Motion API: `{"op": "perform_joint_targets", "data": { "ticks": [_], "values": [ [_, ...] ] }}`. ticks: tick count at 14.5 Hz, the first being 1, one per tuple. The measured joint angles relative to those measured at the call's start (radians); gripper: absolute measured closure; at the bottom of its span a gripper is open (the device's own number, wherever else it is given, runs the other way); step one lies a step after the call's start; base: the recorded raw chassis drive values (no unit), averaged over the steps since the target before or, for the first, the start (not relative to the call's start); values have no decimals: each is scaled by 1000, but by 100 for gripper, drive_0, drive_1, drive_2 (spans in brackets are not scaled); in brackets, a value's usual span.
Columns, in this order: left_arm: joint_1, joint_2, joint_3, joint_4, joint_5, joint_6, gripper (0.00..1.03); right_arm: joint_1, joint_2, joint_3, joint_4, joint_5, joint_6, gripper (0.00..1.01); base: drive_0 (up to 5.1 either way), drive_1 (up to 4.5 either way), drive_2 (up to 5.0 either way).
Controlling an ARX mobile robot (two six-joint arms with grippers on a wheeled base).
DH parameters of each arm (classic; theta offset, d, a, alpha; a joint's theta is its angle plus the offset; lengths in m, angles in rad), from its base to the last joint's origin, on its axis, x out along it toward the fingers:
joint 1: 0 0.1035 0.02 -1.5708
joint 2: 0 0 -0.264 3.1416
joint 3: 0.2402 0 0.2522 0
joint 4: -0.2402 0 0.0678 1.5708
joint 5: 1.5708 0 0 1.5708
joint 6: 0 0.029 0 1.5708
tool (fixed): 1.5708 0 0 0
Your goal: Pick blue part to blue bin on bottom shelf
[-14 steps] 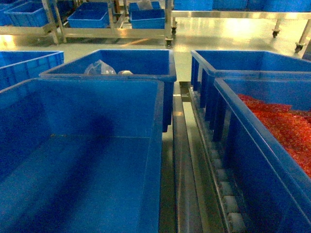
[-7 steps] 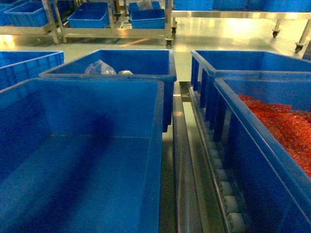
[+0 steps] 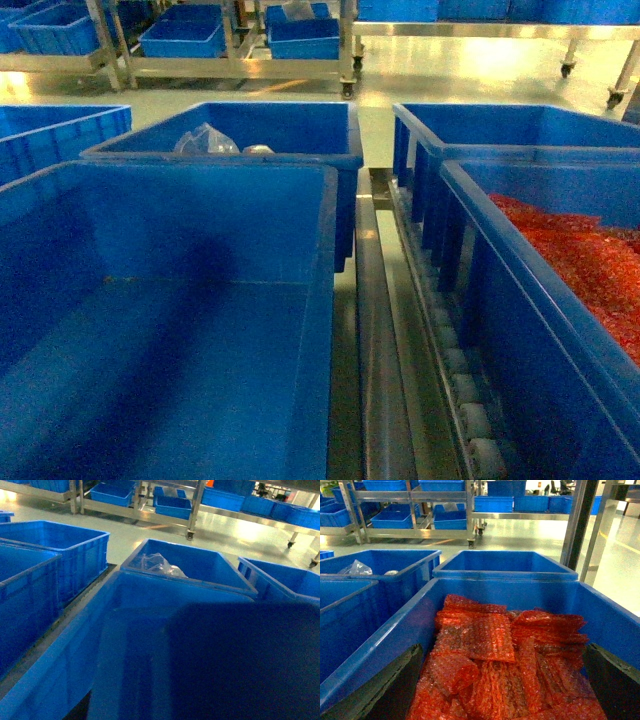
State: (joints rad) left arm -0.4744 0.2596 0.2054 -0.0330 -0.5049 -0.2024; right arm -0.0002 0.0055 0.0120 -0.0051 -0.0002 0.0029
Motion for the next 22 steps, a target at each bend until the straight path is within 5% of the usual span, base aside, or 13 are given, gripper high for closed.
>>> {"op": "perform_joint_targets", "data": {
  "ticks": [8, 10, 11, 12, 13, 14, 15, 16, 19, 20, 21, 22],
  "values": [
    [0, 0, 0, 0, 0, 0, 60, 0, 0, 0, 0, 0, 0, 3, 0, 0, 0],
    [-112, 82, 18, -33, -268, 68, 60, 0, 0, 0, 1, 0, 0, 3, 0, 0, 0],
    [-132, 127, 21, -8, -311, 79, 60, 0, 0, 0, 0, 0, 0, 3, 0, 0, 0],
    [-113, 190, 41, 55, -302, 79, 60, 0, 0, 0, 0, 0, 0, 3, 0, 0, 0],
    [-87, 279, 82, 138, -232, 79, 60, 0, 0, 0, 0, 0, 0, 3, 0, 0, 0],
    [-74, 375, 123, 203, -144, 69, 60, 0, 0, 0, 0, 0, 0, 3, 0, 0, 0],
    [-48, 492, 172, 205, 18, 23, 54, 0, 0, 0, 0, 0, 0, 3, 0, 0, 0],
    [-42, 577, 183, 197, 123, -29, 42, 0, 0, 0, 0, 0, 0, 3, 0, 0, 0],
    [-41, 578, 163, 243, 131, -61, 9, 0, 0, 0, 0, 0, 0, 3, 0, 0, 0],
    [-32, 579, 102, 448, 61, 3, 19, 0, 0, 0, 2, 0, 0, 3, 0, 0, 0],
    [27, 520, 3, 563, 66, 98, 33, 0, 0, 0, 0, 0, 0, 3, 0, 0, 0],
    [84, 461, -37, 561, 100, 140, 45, 0, 0, 0, 0, 0, 0, 3, 0, 0, 0]
  ]
}}
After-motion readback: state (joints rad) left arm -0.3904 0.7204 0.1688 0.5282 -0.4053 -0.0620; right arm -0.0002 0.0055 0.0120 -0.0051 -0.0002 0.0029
